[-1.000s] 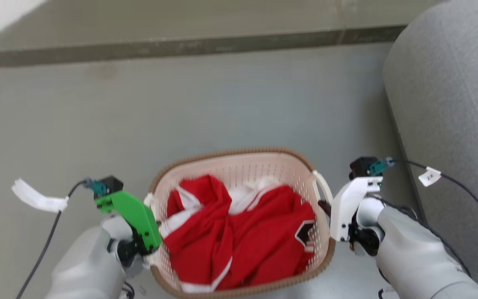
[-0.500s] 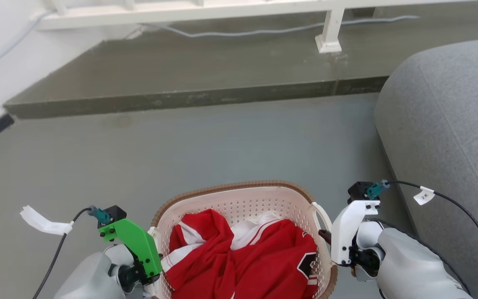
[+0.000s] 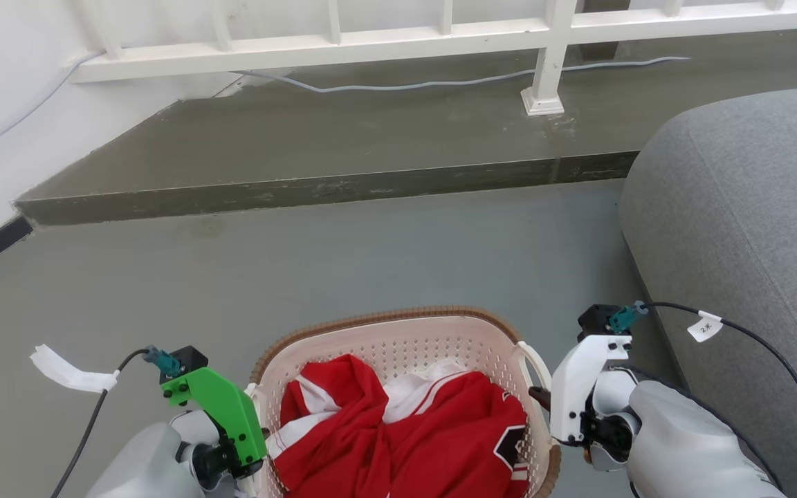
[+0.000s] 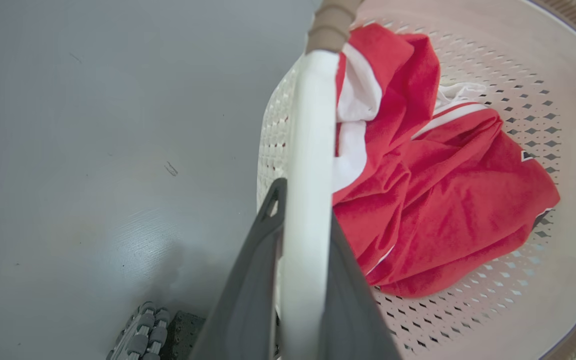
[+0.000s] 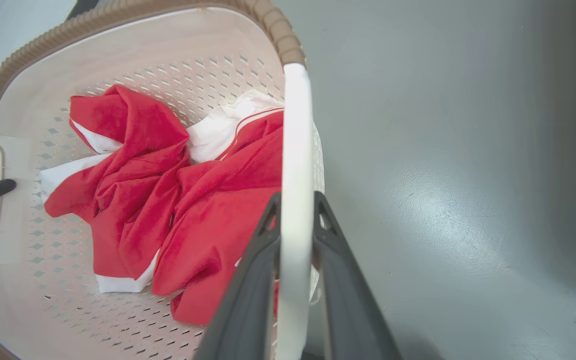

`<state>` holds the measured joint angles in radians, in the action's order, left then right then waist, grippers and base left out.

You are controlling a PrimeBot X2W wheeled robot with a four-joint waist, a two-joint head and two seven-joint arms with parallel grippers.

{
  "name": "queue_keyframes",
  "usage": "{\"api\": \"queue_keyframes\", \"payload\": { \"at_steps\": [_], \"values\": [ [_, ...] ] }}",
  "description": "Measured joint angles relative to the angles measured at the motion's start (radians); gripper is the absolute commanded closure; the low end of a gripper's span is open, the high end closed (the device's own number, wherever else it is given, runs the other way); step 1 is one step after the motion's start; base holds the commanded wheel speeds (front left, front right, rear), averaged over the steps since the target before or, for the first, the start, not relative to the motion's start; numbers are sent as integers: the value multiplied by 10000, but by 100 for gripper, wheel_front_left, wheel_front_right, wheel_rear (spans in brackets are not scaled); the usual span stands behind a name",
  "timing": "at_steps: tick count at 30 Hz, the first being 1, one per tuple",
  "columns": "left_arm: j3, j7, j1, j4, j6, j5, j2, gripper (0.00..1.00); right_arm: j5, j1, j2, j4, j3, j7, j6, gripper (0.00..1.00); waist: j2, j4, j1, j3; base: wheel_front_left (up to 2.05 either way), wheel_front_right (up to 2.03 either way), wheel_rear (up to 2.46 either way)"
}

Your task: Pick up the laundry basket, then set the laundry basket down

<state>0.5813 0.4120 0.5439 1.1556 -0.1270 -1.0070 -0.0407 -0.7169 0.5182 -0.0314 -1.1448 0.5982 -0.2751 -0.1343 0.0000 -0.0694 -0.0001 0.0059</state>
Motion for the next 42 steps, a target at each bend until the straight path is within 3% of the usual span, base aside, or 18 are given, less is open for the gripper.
{"api": "queue_keyframes", "payload": {
  "at_steps": [42],
  "values": [
    [196, -56, -126, -119, 0, -301, -128, 100, -403, 49, -2, -58, 447, 13, 0, 100, 0, -49, 0, -7, 0, 0, 0]
  ]
}}
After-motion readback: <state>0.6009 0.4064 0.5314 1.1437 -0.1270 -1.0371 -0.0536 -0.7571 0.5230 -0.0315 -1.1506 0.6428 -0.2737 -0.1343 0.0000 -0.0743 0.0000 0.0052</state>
